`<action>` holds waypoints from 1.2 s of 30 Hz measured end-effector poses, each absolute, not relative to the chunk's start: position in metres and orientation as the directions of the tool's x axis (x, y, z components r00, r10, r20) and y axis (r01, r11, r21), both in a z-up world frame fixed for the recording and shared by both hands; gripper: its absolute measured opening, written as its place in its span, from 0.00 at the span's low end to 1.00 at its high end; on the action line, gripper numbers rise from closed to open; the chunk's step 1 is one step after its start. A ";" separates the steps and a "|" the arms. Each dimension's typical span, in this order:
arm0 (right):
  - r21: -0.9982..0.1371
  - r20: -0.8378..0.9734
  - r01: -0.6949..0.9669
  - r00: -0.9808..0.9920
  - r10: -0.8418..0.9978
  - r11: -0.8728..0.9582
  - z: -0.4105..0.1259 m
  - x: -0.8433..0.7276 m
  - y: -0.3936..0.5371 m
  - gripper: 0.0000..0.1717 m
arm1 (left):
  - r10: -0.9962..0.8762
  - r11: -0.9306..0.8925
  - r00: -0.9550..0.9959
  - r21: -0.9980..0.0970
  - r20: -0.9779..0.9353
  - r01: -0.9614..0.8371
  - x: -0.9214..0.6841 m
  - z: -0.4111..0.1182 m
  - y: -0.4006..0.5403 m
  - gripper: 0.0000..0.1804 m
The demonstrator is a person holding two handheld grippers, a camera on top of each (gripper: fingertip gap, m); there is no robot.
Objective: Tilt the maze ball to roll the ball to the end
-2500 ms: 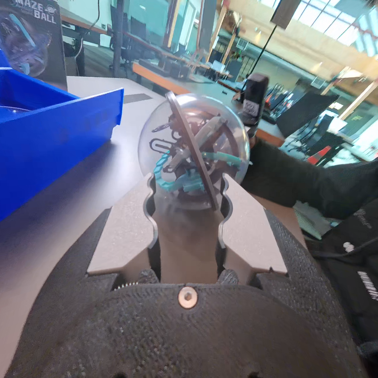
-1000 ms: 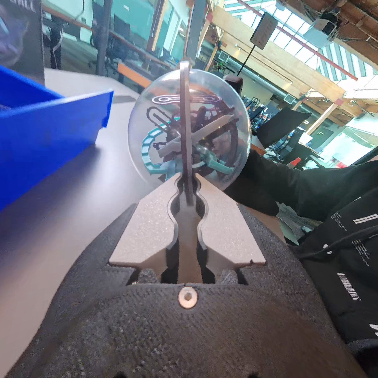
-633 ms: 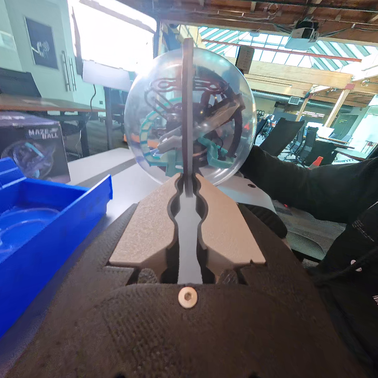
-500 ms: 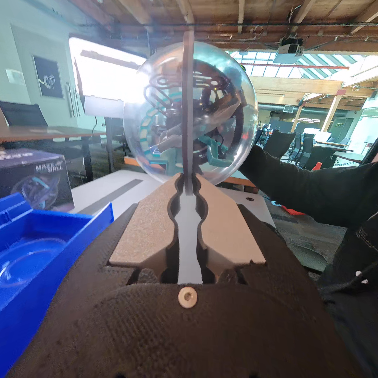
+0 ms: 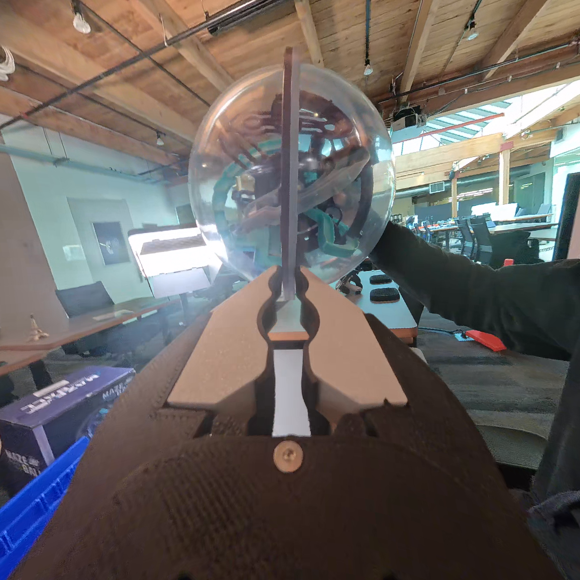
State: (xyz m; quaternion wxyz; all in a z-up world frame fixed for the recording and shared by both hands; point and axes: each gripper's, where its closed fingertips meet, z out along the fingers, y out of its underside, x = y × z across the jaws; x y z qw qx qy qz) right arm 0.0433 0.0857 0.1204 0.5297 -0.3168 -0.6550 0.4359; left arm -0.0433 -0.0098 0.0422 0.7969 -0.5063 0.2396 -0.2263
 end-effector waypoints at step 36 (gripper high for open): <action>-0.984 0.149 -0.131 -0.208 0.967 0.123 0.059 0.045 0.096 0.00 | -0.592 0.317 0.802 -0.937 -0.074 0.147 -0.041 0.037 -0.028 0.03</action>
